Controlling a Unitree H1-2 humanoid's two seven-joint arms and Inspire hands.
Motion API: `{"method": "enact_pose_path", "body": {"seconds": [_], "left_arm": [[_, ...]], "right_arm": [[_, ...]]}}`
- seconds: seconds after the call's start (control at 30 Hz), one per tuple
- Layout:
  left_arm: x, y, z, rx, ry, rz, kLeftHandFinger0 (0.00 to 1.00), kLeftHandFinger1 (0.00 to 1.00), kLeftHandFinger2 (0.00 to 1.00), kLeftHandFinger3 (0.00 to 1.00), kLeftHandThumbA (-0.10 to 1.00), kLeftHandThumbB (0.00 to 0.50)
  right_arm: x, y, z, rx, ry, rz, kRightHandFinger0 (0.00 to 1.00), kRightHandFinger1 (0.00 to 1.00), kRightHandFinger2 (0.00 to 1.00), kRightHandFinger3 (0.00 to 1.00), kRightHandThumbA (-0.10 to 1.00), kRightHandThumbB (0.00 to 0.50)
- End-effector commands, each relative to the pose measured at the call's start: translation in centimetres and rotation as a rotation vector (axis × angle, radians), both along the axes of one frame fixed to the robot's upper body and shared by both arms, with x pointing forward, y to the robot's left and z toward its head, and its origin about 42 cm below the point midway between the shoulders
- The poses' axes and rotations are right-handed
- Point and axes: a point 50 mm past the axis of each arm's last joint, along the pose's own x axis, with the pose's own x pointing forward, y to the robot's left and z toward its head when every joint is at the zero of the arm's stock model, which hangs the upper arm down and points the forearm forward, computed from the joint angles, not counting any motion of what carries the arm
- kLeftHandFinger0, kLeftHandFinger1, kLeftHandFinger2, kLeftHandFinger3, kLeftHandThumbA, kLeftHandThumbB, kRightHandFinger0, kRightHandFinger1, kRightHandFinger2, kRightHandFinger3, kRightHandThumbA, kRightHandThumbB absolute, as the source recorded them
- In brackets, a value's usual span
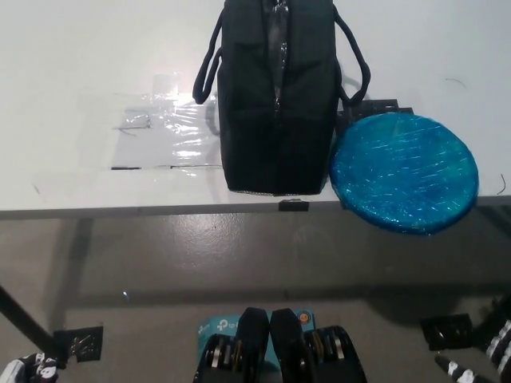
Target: The robot uses its right hand to pick up a stack of plates kept in the middle of the desk and put it inside a bag kept next to it
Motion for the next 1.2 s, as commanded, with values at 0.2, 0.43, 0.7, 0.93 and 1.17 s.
{"method": "enact_pose_path", "body": {"seconds": [0.2, 0.43, 0.7, 0.93, 1.17], "left_arm": [[0.4, 1.7, 1.6, 0.019, -0.067, 0.005, 0.00, 0.01, 0.17, 0.21, -0.10, 0.500], [0.5, 1.9, 2.0, 0.036, -0.089, -0.009, 0.00, 0.00, 0.17, 0.21, -0.10, 0.500], [0.5, 1.9, 1.9, 0.035, -0.079, -0.004, 0.00, 0.01, 0.20, 0.22, -0.10, 0.500], [0.7, 2.4, 2.3, 0.035, -0.075, 0.004, 0.00, 0.00, 0.19, 0.20, -0.10, 0.500], [0.6, 2.5, 2.3, 0.040, -0.078, -0.001, 0.00, 0.01, 0.17, 0.22, -0.10, 0.500]], "right_arm": [[0.8, -1.0, 14.4, -0.571, -0.324, 0.074, 1.00, 1.00, 1.00, 1.00, 0.88, 0.464], [1.8, -0.6, 22.8, -0.868, -0.560, 0.057, 1.00, 1.00, 1.00, 1.00, 0.84, 0.435], [4.2, 0.5, 27.2, -0.981, -0.688, 0.101, 1.00, 1.00, 1.00, 1.00, 0.82, 0.461], [6.1, 2.6, 28.7, -1.134, -0.747, 0.177, 1.00, 1.00, 1.00, 1.00, 0.87, 0.488], [9.1, 4.2, 28.0, -1.192, -0.652, 0.307, 1.00, 1.00, 1.00, 1.00, 0.82, 0.467]]}}
